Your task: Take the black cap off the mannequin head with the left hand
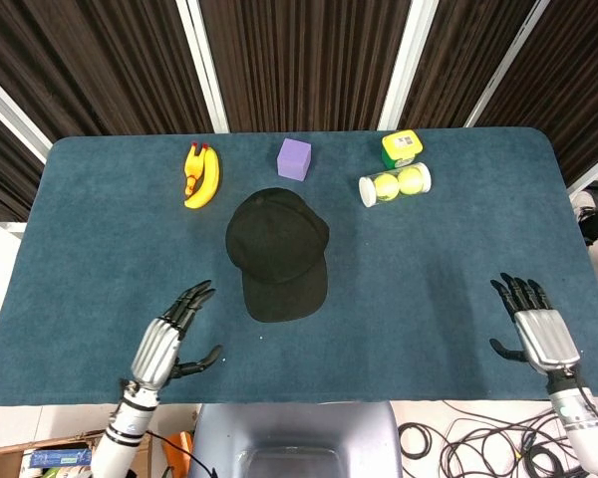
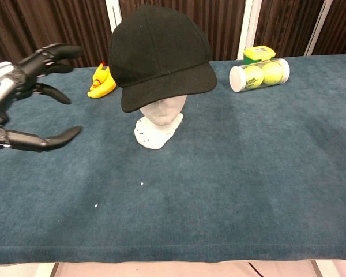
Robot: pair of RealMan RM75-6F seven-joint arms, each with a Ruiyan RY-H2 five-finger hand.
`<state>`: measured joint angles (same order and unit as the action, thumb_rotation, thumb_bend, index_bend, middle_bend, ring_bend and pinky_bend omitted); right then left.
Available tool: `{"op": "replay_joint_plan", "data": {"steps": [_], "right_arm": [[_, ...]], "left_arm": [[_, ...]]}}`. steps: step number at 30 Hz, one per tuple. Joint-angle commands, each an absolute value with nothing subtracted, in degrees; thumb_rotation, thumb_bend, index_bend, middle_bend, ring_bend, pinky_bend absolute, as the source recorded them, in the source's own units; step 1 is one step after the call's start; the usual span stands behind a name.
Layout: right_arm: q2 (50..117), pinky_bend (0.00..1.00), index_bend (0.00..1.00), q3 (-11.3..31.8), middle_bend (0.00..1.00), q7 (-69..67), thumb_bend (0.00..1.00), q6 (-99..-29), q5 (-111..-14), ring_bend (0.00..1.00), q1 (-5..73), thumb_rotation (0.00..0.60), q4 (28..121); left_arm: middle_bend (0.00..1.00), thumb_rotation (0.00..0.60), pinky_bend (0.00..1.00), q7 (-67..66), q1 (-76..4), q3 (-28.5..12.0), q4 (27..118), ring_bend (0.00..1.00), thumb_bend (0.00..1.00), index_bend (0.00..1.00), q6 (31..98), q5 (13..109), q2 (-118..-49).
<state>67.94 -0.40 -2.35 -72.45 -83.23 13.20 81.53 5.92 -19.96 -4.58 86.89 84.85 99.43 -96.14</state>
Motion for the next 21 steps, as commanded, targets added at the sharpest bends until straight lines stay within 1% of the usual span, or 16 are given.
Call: {"op": "replay_joint_plan", "data": {"steps": [1,4,9,14,21], "right_arm": [[66.45,0.00,0.00,-1.01,0.00,-5.50,0.17,-71.21,-83.91,0.00,13.17,0.600,81.57],[66.12,0.00,0.00,-1.17,0.00,-6.67,0.17,-70.67,-84.21,0.00,13.20,0.600,81.22],[66.18,0.00,0.00,-1.12,0.00,-7.88,0.17,-69.58,-84.11,0.00,13.40,0.600,80.42],[66.19,0.00,0.00,-1.38,0.00,-8.67,0.17,-68.47,-84.45,0.00,13.67,0.600,80.15],[65.87,0.00,0.00,-1.28,0.00,-9.50,0.17,-67.74,-84.45,0.00,13.82,0.600,80.11]], "left_arm": [[0.11,0.600,0.32,1.45,-21.81,-6.53,80.47,0.11,0.31,0.17,87.71,102.26,-102.54],[0.13,0.600,0.35,-2.94,-23.23,-8.31,73.22,0.12,0.31,0.22,90.52,104.28,-107.59],[0.17,0.600,0.35,-5.66,-25.78,-9.42,66.18,0.16,0.31,0.26,91.28,105.03,-112.64],[0.23,0.600,0.36,-6.80,-27.85,-10.68,60.74,0.22,0.31,0.31,92.64,104.88,-116.28],[0.32,0.600,0.42,-6.49,-30.56,-11.54,54.23,0.31,0.33,0.35,95.84,105.28,-120.33]]}}
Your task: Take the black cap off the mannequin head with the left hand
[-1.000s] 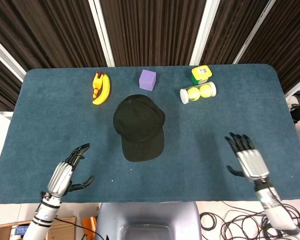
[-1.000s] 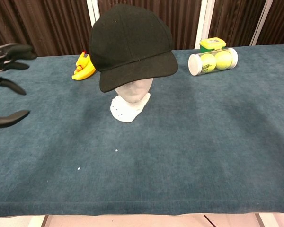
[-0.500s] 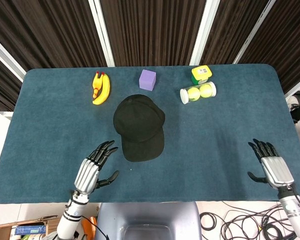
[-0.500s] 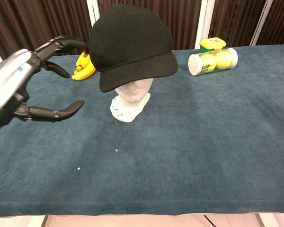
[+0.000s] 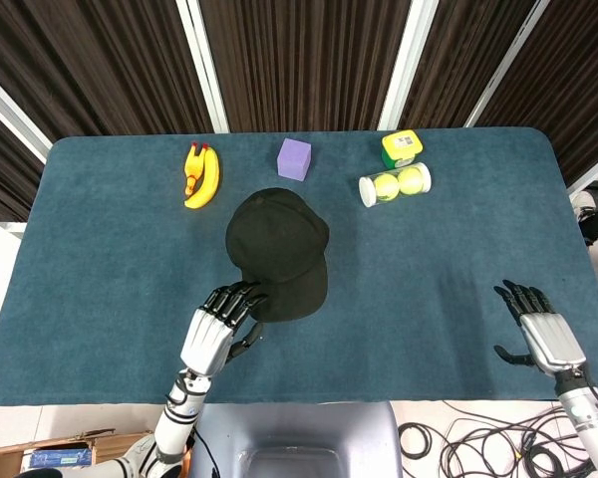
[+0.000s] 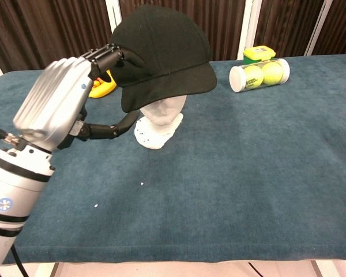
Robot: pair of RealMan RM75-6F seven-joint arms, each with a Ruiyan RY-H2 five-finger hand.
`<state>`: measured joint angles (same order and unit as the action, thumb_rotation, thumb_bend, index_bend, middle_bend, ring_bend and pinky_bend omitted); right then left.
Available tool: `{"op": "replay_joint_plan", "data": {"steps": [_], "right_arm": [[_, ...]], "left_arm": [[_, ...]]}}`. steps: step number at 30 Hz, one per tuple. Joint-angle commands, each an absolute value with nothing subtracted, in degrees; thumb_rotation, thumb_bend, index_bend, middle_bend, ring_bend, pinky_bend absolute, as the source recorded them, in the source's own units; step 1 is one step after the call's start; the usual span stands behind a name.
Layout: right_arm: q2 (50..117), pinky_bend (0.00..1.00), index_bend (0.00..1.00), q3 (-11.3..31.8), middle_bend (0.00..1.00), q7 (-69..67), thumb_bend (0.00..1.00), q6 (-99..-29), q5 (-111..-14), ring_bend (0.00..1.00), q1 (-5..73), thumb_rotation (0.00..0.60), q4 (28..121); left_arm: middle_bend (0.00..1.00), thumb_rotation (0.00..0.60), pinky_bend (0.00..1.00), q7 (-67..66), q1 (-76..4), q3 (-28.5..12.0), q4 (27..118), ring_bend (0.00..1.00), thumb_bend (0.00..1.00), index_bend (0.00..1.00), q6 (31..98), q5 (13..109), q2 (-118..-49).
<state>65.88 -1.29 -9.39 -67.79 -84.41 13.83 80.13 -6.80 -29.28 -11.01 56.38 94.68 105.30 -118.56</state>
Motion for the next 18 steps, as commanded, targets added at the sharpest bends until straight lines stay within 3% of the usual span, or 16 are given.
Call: {"op": "replay_joint_plan", "data": {"steps": [1,4,18], "right_arm": [[65.86,0.00,0.00,-1.28,0.00,-9.60,0.17,-67.70,-84.47,0.00,13.82,0.600,80.08],[65.69,0.00,0.00,-1.15,0.00,-10.13,0.17,-67.63,-84.37,0.00,13.78,0.600,80.02],[65.14,0.00,0.00,-1.09,0.00,-11.59,0.17,-67.16,-84.28,0.00,13.61,0.600,80.10]], "left_arm": [[0.33,0.600,0.44,-6.38,-30.85,-11.57,53.64,0.32,0.33,0.36,95.96,105.15,-120.79],[0.35,0.600,0.49,-6.84,-31.85,-11.64,51.08,0.37,0.33,0.36,95.82,104.56,-122.48],[0.41,0.600,0.52,-8.01,-35.33,-11.94,42.71,0.43,0.34,0.39,97.75,103.43,-126.43]]}}
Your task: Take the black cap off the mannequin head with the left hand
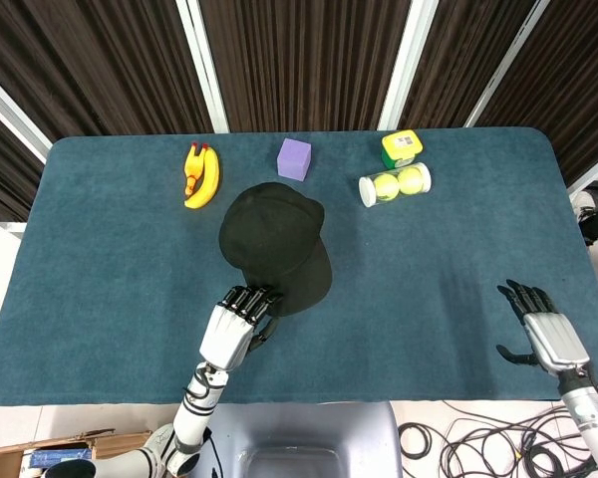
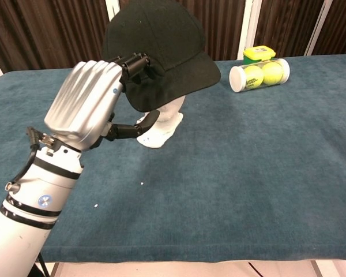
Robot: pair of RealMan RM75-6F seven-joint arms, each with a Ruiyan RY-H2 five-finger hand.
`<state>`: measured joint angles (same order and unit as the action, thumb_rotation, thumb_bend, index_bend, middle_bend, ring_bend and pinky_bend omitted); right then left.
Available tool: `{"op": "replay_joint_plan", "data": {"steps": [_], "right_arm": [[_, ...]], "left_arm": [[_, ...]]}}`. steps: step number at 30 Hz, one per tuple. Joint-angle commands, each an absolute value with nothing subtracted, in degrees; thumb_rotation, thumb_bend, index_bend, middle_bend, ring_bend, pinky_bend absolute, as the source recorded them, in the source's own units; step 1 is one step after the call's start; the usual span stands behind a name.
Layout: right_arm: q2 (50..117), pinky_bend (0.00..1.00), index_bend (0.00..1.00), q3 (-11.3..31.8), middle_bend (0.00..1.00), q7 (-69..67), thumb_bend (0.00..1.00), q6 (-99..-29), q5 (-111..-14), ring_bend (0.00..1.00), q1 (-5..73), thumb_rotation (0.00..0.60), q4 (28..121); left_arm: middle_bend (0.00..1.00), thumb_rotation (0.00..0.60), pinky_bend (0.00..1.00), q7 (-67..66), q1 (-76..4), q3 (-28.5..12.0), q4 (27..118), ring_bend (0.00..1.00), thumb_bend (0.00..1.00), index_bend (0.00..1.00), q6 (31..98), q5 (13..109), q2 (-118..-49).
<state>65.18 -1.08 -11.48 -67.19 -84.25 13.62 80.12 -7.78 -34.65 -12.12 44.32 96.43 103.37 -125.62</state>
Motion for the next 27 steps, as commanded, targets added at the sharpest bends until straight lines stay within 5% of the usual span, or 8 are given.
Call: {"op": "replay_joint_plan", "data": {"steps": [1,20,27], "right_arm": [[65.13,0.00,0.00,-1.06,0.00,-11.65,0.17,-67.11,-84.25,0.00,13.62,0.600,80.08],[64.22,0.00,0.00,-1.31,0.00,-13.66,0.17,-68.05,-85.51,0.00,13.07,0.600,80.35],[64.01,0.00,0.00,-1.39,0.00,-13.89,0.17,-68.21,-85.68,0.00,12.87,0.600,80.46]], "left_arm": [[0.41,0.600,0.52,-8.02,-35.45,-11.78,42.34,0.43,0.34,0.39,98.06,103.43,-126.60],[0.42,0.600,0.52,-6.66,-38.39,-10.80,36.63,0.44,0.38,0.40,99.05,100.76,-129.93],[0.54,0.600,0.59,-8.20,-40.03,-10.50,34.10,0.54,0.46,0.51,100.21,100.10,-130.00]]}}
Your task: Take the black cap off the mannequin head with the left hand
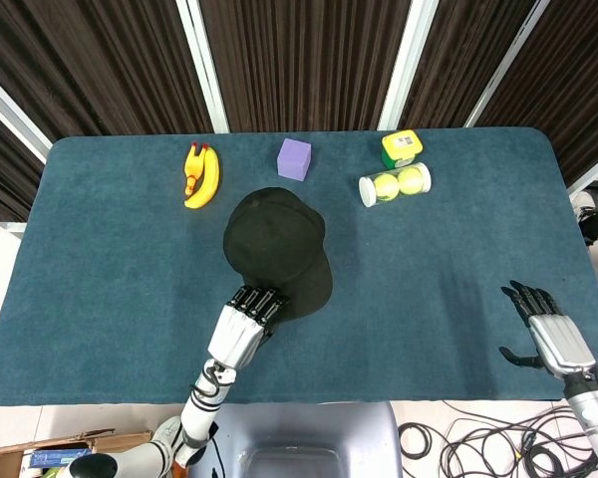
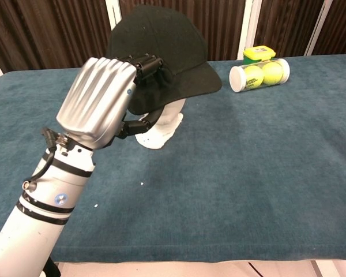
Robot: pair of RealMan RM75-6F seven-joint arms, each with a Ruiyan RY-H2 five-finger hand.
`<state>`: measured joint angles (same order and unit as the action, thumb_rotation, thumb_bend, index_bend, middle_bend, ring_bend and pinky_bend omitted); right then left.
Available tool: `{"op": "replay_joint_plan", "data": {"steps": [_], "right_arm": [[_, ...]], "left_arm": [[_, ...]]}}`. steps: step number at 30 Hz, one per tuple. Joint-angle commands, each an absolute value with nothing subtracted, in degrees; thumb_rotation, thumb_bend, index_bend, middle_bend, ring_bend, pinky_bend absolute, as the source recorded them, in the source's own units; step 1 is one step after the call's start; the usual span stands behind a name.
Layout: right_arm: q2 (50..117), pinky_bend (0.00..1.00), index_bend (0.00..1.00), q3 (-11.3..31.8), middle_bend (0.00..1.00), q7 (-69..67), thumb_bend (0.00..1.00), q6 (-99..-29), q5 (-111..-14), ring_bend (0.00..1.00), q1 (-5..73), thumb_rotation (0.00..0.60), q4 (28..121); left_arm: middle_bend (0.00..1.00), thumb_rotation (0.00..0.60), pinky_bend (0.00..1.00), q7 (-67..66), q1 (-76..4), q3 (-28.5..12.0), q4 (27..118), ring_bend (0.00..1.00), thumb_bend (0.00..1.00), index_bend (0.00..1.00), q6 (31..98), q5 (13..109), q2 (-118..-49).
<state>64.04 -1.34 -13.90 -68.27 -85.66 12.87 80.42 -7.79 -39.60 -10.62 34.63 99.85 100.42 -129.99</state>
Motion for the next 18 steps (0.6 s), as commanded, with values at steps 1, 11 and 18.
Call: {"op": "replay_joint_plan", "data": {"steps": [1,11,18], "right_arm": [[63.98,0.00,0.00,-1.41,0.00,-13.88,0.17,-68.16,-85.69,0.00,12.87,0.600,80.50],[63.89,0.00,0.00,-1.53,0.00,-13.49,0.17,-67.42,-85.61,0.00,13.02,0.600,80.82],[63.84,0.00,0.00,-1.62,0.00,-13.22,0.17,-66.59,-85.33,0.00,13.21,0.600,81.20]], "left_arm": [[0.56,0.600,0.60,-8.33,-40.20,-10.48,33.86,0.56,0.48,0.52,100.38,99.94,-130.00],[0.71,0.600,0.73,-9.01,-42.05,-9.91,29.90,0.71,0.60,0.65,104.87,99.94,-130.00],[0.74,0.600,0.76,-8.76,-44.13,-9.66,26.25,0.73,0.63,0.68,108.28,100.64,-128.99]]}}
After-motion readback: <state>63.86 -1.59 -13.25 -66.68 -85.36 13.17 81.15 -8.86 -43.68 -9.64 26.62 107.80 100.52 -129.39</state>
